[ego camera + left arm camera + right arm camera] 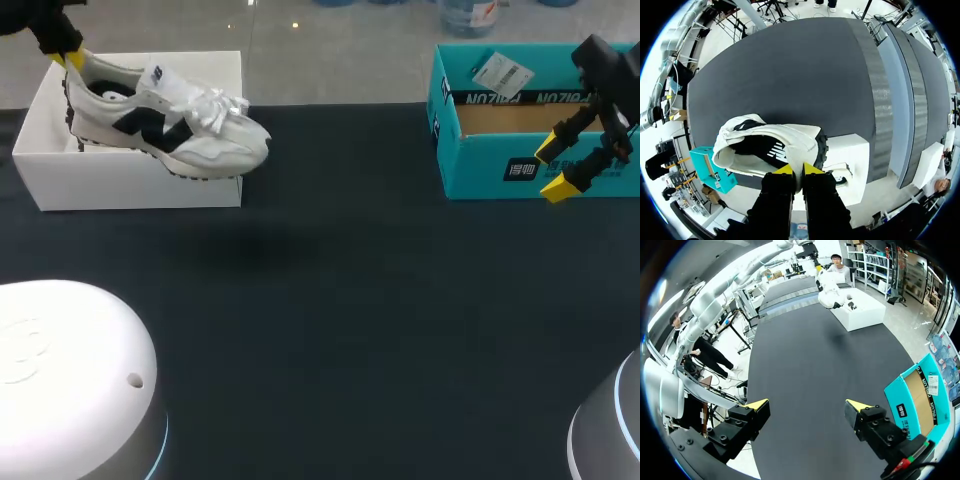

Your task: Take the shoe out of the shoebox, open the shoe tongue, remove and reinsert the insole, then place the shoe into the shoebox

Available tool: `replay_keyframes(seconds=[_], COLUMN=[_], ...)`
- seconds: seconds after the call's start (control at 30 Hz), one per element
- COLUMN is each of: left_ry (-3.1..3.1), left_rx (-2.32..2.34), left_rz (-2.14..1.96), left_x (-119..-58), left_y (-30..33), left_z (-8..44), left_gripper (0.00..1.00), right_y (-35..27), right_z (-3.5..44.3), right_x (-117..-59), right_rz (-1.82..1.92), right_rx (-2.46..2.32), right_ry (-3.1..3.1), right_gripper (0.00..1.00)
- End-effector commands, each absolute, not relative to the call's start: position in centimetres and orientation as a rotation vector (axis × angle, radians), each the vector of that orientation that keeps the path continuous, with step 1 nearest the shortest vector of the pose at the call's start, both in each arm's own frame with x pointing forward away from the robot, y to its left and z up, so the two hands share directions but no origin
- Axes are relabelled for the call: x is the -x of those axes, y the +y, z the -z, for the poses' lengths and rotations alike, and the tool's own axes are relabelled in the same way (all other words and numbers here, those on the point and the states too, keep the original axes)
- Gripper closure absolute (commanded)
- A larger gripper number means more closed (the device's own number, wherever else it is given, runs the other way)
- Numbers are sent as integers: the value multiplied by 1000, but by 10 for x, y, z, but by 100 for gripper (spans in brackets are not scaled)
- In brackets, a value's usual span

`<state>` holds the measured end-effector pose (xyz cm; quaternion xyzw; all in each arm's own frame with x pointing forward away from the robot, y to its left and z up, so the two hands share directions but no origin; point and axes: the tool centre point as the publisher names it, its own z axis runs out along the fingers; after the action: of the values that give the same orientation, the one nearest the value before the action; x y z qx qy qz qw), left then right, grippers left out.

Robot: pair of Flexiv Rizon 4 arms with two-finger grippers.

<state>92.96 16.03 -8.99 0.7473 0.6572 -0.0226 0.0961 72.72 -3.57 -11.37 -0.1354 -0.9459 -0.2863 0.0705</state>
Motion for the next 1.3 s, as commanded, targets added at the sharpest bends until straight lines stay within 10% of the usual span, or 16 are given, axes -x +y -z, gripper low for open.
replay_keyframes(seconds=[0.03,1.3], left_ry=[1928,1639], left_rx=[-2224,-2558], left_rz=[16,216], left_x=[-881,-684], left_y=[137,-24], left_z=[110,196], left_gripper=[100,100], right_y=[-35,-35], right_z=[114,114], right_x=[-729,-729], right_rz=[856,856], right_rx=[406,406], right_ry=[-2845,-2845], right_gripper=[0,0])
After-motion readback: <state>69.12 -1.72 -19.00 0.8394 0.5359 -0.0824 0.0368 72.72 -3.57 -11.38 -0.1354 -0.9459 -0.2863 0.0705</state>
